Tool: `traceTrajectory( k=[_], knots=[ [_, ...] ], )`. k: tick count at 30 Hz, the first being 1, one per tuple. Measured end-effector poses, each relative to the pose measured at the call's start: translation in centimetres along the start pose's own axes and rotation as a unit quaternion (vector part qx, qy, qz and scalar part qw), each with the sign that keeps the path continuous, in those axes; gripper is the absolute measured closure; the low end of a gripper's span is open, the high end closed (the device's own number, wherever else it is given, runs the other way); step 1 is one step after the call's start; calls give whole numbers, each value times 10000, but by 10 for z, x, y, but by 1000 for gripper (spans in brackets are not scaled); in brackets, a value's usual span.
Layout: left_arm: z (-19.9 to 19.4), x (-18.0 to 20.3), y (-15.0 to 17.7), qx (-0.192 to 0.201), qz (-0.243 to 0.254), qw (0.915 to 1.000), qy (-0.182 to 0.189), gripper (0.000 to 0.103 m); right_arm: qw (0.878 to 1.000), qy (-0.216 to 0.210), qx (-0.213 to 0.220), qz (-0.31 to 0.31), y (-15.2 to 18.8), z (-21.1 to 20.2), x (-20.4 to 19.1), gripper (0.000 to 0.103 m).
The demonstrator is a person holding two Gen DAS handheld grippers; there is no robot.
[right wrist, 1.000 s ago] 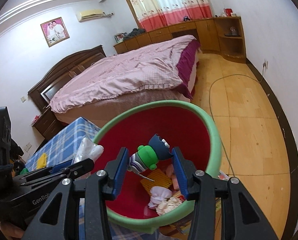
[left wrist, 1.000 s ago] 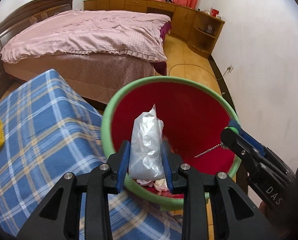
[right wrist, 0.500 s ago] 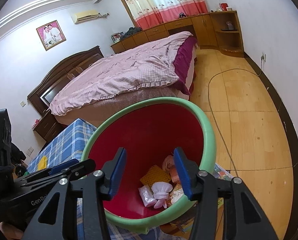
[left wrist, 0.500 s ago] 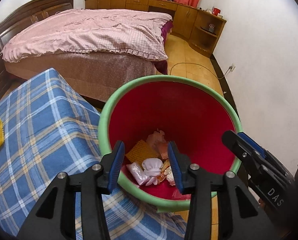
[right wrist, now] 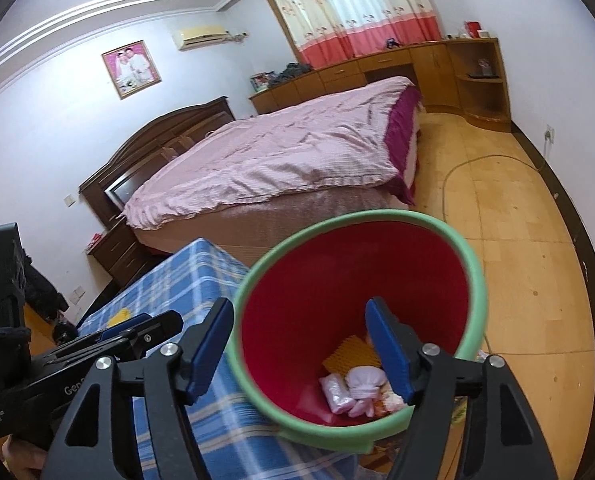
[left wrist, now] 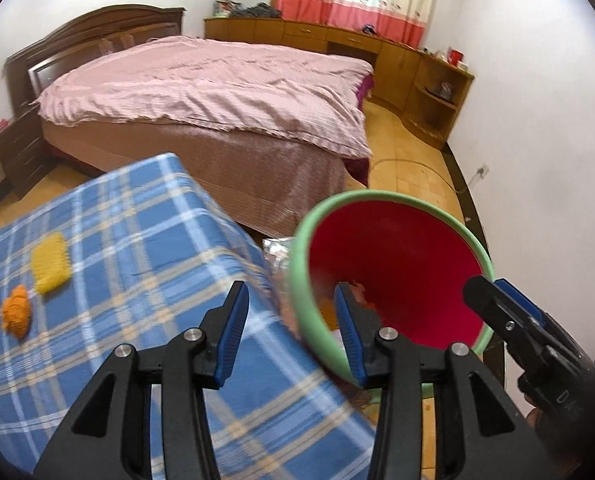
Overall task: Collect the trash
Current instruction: 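Move both tools back over the table toward the orange bundle and foam mesh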
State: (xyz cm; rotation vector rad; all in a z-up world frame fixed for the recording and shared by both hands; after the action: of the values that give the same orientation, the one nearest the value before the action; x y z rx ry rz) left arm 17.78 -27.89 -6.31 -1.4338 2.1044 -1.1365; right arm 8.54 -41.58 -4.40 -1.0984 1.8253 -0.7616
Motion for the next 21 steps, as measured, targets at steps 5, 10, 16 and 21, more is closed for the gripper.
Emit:
traceTrajectory(
  k=[5, 10, 16, 21],
  knots=[
    [-16, -37, -5, 132, -197, 9994, -255, 58, 9997, -216, -31, -124, -1, 1, -32, 31],
    [-33, -80, -9, 286, -414, 9973, -541, 58, 9987, -398, -58, -310, -3, 4, -67, 30],
    [-54, -129, -11, 451, -597, 9929, -920, 58, 9968, -611, -200, -479, -2, 15, -106, 30],
    [-63, -170, -8, 476, -808, 9883, -1203, 58, 9946, -756, -320, -639, 2, 27, -138, 30]
  ],
)
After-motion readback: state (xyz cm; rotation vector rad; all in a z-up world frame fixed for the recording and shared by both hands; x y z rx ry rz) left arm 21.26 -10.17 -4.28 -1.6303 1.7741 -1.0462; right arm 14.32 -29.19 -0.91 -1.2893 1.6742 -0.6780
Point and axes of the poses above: each gripper's, at about its wrist camera, not at the fingertips, and z roughly the way its jaws point, x to its right, y to its underside, the point moved 6 cm from there along z, roughly the way its jaws point, and after that the axes turned 8 degrees about x, right-handed, at the moved point
